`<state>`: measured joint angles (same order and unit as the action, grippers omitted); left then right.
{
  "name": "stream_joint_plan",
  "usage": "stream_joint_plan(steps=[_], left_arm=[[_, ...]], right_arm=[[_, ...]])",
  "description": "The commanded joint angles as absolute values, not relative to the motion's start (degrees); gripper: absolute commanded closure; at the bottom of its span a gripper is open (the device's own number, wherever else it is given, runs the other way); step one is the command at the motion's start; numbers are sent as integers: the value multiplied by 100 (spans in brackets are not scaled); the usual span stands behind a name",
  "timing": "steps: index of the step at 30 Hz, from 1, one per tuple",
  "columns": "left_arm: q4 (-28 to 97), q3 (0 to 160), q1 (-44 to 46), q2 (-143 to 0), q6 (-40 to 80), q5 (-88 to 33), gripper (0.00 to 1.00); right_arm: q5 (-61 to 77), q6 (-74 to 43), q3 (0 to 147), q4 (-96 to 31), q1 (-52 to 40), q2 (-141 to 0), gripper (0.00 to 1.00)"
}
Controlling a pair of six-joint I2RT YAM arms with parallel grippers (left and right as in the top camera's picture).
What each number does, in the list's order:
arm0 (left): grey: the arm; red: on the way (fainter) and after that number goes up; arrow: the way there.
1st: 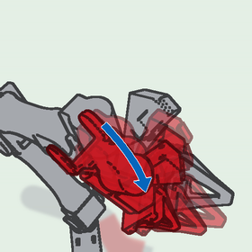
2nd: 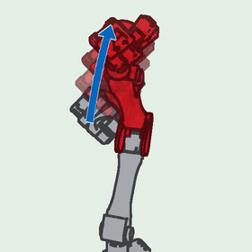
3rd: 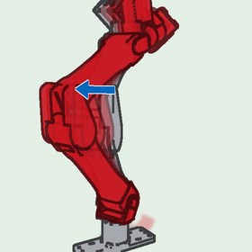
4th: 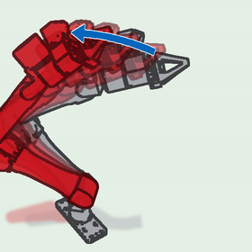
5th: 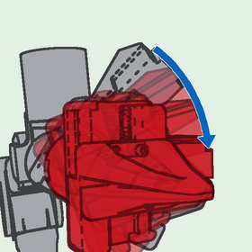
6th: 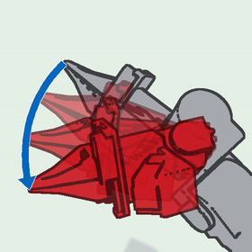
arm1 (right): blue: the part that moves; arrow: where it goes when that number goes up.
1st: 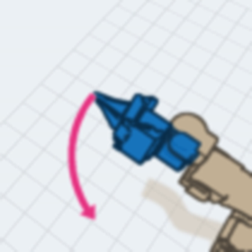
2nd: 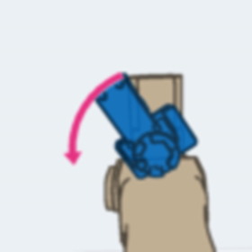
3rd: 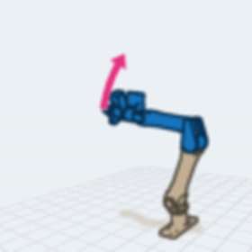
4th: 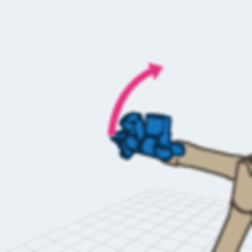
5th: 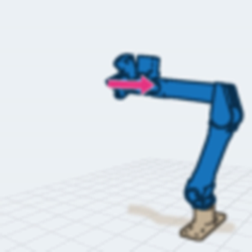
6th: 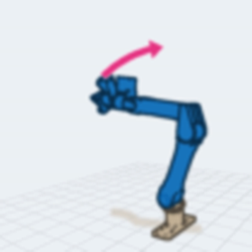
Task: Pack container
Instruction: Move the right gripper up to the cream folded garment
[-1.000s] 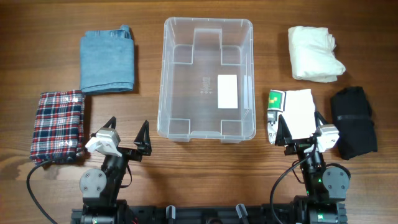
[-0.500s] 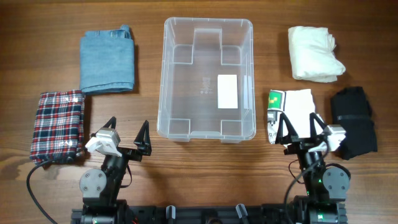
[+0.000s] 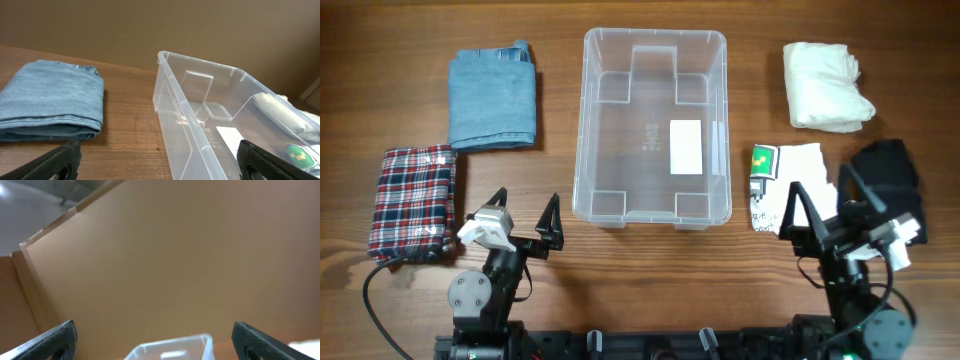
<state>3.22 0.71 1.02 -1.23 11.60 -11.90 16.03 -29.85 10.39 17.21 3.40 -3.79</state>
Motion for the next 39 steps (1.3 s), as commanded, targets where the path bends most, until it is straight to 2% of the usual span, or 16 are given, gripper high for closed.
stream_joint_plan(steps=[1, 11, 15, 19, 23, 35, 39], left_arm=[[327, 34, 51, -130, 1070, -1197, 0], [327, 32, 51, -130, 1070, -1197, 0], [327, 34, 51, -130, 1068, -1197, 0], [327, 32, 51, -130, 1068, -1197, 0], [327, 32, 51, -130, 1068, -1197, 0], [327, 34, 51, -130, 1068, -1197, 0], [327, 32, 51, -130, 1070, -1197, 0]], right_arm=[[1210, -1992, 2185, 1125, 303, -1280, 0], [-23, -56, 5894, -1905, 314, -5708, 0], [45, 45, 7577, -3479, 311, -7474, 0], [307, 143, 8921, -4567, 311, -8663, 0], [454, 150, 9472, -4864, 311, -9192, 0], [386, 292, 9386, -4491, 322, -9258, 0], [-189, 303, 9312, -4372, 322, -9513, 0]])
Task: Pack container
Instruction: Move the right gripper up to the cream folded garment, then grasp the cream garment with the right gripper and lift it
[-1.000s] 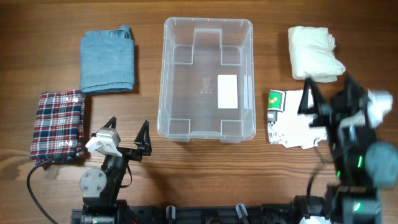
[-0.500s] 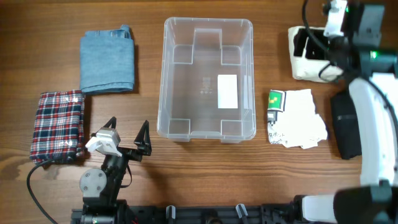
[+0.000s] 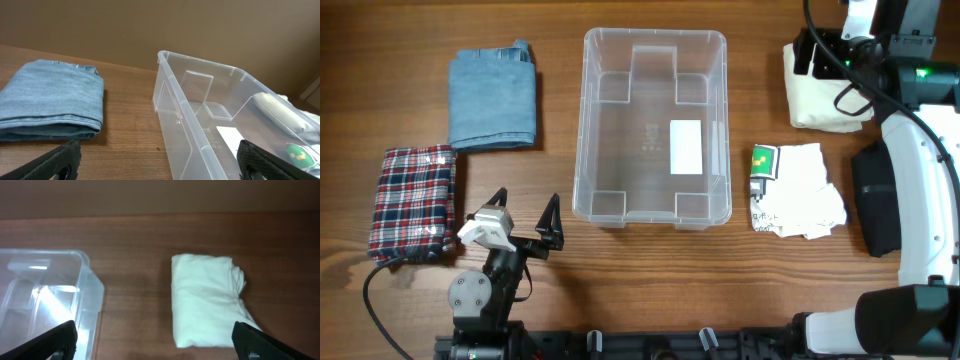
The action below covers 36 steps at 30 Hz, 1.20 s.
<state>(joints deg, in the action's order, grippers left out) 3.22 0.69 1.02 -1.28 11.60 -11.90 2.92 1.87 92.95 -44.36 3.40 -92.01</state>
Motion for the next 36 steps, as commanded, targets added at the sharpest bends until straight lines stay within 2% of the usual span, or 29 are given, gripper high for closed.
stream_joint_plan(steps=[1, 9, 15, 25, 36], left_arm=[[327, 32, 51, -130, 1070, -1197, 0], [327, 34, 51, -130, 1070, -1197, 0], [327, 32, 51, -130, 1068, -1197, 0], [327, 32, 51, -130, 1068, -1197, 0], [327, 34, 51, -130, 1070, -1197, 0]], right_arm=[[-351, 303, 9312, -4370, 322, -9623, 0], [-580, 495, 9312, -4202, 322, -10016, 0], [-1385, 923, 9312, -4115, 318, -10412, 0], [-1461, 1374, 9312, -4069, 309, -11205, 0], [-2403, 1846, 9312, -3774, -36, -12195, 0]])
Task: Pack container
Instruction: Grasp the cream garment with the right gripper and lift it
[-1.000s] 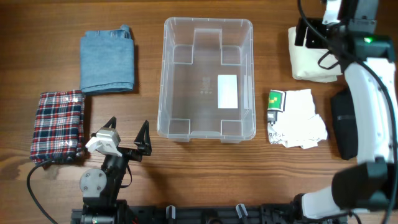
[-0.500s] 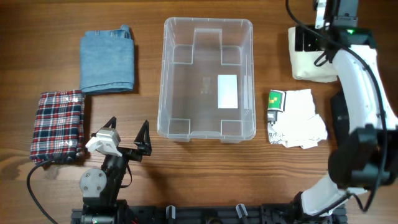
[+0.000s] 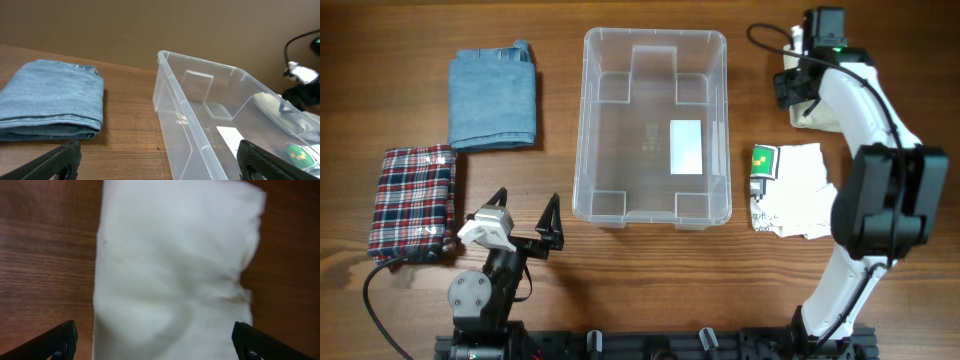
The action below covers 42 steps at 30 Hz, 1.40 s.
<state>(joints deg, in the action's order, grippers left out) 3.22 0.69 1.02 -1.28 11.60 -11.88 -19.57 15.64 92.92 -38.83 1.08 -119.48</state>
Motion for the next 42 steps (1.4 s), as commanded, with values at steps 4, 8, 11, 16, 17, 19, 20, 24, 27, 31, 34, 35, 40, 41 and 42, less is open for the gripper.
stream_joint_plan(steps=[4, 8, 11, 16, 17, 19, 20, 24, 27, 31, 34, 35, 40, 41, 42], left_arm=[[327, 32, 51, -130, 1070, -1197, 0], [327, 32, 51, -130, 1070, -1197, 0], [327, 32, 51, -130, 1070, -1197, 0], [327, 32, 51, -130, 1070, -1197, 0], [327, 34, 51, -130, 1070, -1197, 0], [327, 34, 51, -130, 1070, -1197, 0], [327, 32, 51, -130, 1070, -1197, 0], [327, 34, 51, -130, 1070, -1197, 0], [327, 34, 51, -130, 1070, -1197, 0], [327, 32, 51, -130, 1068, -1197, 0], [327, 32, 51, -130, 1068, -1197, 0], [327, 32, 51, -130, 1070, -1197, 0], [327, 34, 51, -130, 1068, -1197, 0], [327, 34, 51, -130, 1068, -1197, 0], [327, 32, 51, -130, 1070, -1197, 0]], right_arm=[[-2738, 2012, 9312, -3623, -97, -12416, 0], [-2976, 2099, 9312, -3516, -91, -12527, 0], [-3140, 2163, 9312, -3402, -89, -12608, 0], [-3223, 2425, 9312, -3308, -89, -12807, 0], [-3221, 2423, 9312, -3280, -89, -12857, 0], [-3218, 2421, 9312, -3229, -89, -12921, 0], [-3218, 2421, 9312, -3201, -89, -12969, 0], [-3310, 2405, 9312, -3194, -84, -13082, 1], [-3391, 2373, 9312, -3192, -67, -13111, 9], [-3732, 2040, 9314, -3035, -51, -13102, 26], [-3769, 2036, 9314, -3022, -51, -13096, 40], [-3769, 2005, 9314, -3022, -51, -13087, 45], [-3756, 1619, 9397, -3024, -51, -12956, 56], [-3747, 1575, 9415, -3026, -51, -12901, 57], [-3747, 1525, 9426, -3024, -51, -12840, 57]])
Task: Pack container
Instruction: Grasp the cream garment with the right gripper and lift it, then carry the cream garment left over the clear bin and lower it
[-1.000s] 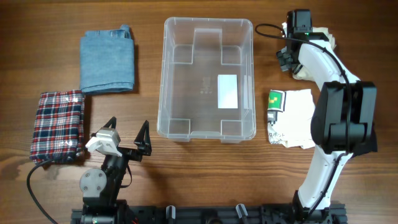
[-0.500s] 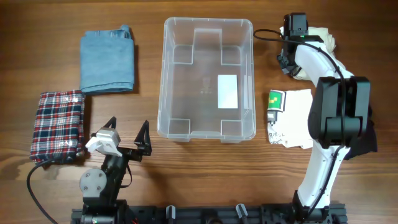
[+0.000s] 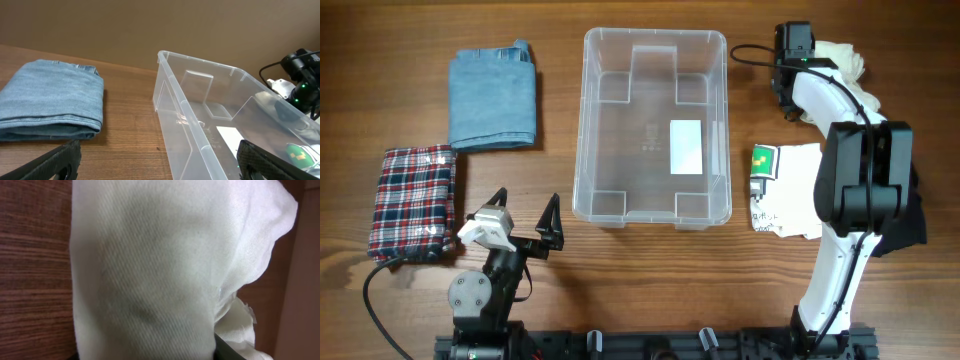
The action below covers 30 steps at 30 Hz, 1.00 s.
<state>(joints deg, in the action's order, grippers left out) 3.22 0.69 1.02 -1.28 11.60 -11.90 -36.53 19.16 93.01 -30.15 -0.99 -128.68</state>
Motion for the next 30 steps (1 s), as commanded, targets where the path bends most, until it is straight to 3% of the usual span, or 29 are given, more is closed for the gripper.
stream_joint_plan(steps=[1, 5, 18, 23, 30], left_arm=[[327, 34, 51, -130, 1068, -1197, 0], [327, 32, 51, -130, 1068, -1197, 0], [327, 32, 51, -130, 1068, -1197, 0], [327, 34, 51, -130, 1068, -1197, 0], [327, 32, 51, -130, 1070, -1197, 0]], right_arm=[[-3747, 1476, 9430, -3022, -51, -12781, 61], [-3437, 1280, 9445, -3033, -51, -12335, 71], [-2665, 840, 9445, -3321, -357, -10171, 71], [-2508, 392, 9445, -3520, -1085, -9242, 71], [-2429, 23, 9445, -3708, -2630, -9054, 70]])
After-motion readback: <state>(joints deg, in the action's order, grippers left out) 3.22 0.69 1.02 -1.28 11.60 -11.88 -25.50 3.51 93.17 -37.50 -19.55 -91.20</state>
